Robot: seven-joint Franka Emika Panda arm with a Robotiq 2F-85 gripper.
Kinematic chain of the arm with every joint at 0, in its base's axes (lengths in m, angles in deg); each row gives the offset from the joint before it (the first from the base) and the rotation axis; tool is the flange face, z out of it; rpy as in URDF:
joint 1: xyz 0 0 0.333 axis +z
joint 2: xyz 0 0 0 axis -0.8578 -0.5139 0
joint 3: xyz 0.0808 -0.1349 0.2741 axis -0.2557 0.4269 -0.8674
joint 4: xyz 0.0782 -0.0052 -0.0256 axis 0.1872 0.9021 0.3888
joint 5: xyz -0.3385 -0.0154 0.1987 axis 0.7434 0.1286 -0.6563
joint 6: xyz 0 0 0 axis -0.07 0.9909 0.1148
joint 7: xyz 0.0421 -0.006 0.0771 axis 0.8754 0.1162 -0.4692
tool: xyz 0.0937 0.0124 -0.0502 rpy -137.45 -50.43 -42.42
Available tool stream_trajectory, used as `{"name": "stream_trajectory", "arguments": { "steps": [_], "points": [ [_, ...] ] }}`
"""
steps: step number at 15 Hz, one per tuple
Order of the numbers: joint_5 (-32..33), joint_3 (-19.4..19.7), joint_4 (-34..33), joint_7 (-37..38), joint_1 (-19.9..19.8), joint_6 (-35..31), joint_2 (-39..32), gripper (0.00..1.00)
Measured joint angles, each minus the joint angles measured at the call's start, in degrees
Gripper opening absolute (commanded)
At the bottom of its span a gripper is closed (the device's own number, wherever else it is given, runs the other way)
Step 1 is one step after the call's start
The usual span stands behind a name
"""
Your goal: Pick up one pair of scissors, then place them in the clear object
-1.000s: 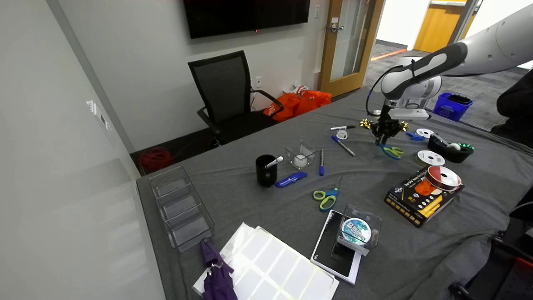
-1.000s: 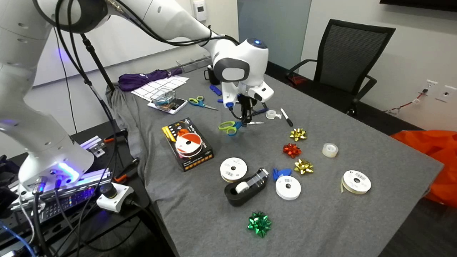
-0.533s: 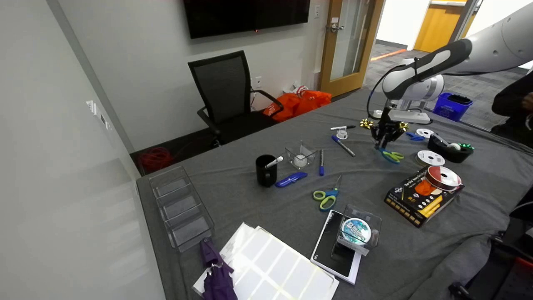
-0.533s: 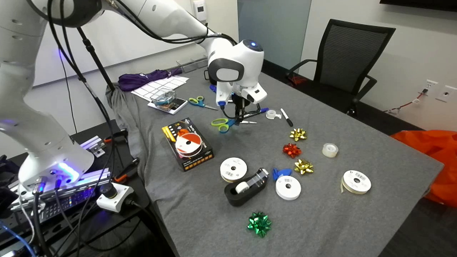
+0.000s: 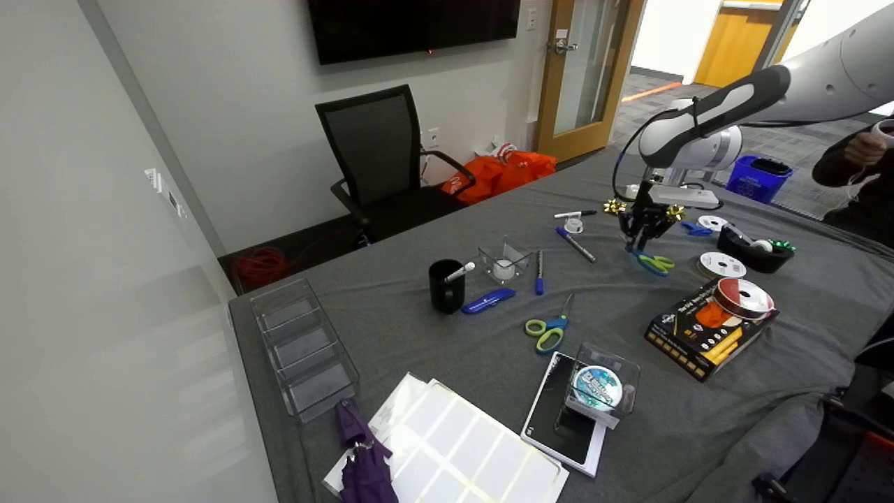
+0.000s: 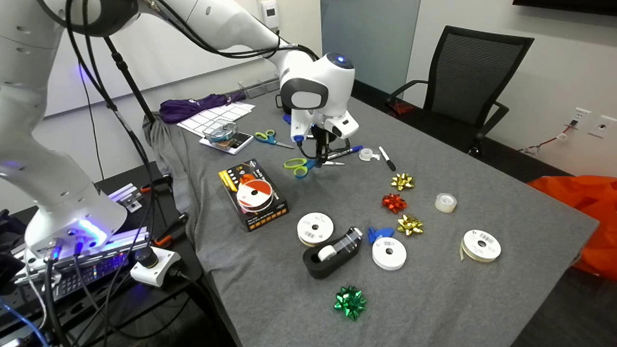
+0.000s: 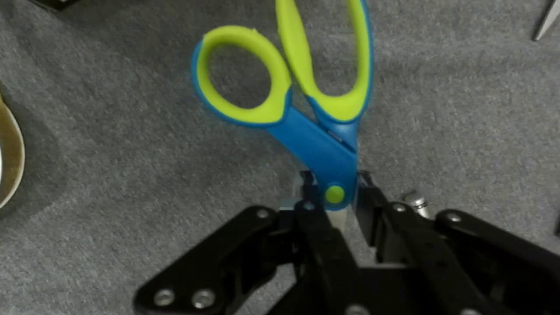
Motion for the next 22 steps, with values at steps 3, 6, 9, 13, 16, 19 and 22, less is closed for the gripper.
{"name": "stream_trajectory", "arguments": {
  "steps": [3,6,9,13,16,19,22],
  "points": [
    [-0.59,-1.74,1.22,0.00,0.73,0.00,1.22,0.06],
    [-2.88,-3.61,3.40,0.11,2.10,0.00,3.48,0.06],
    [-6.06,-5.29,5.70,1.41,4.12,0.00,6.18,0.06],
    [-10.66,-7.32,7.31,5.93,7.62,0.08,10.09,0.06],
    [-12.70,-8.06,6.62,11.86,10.49,1.29,12.94,0.06],
    [-13.57,-8.12,4.95,18.83,12.94,2.47,13.55,0.06],
    [-14.36,-8.11,2.30,24.68,14.19,4.62,12.86,0.06]
  ]
}}
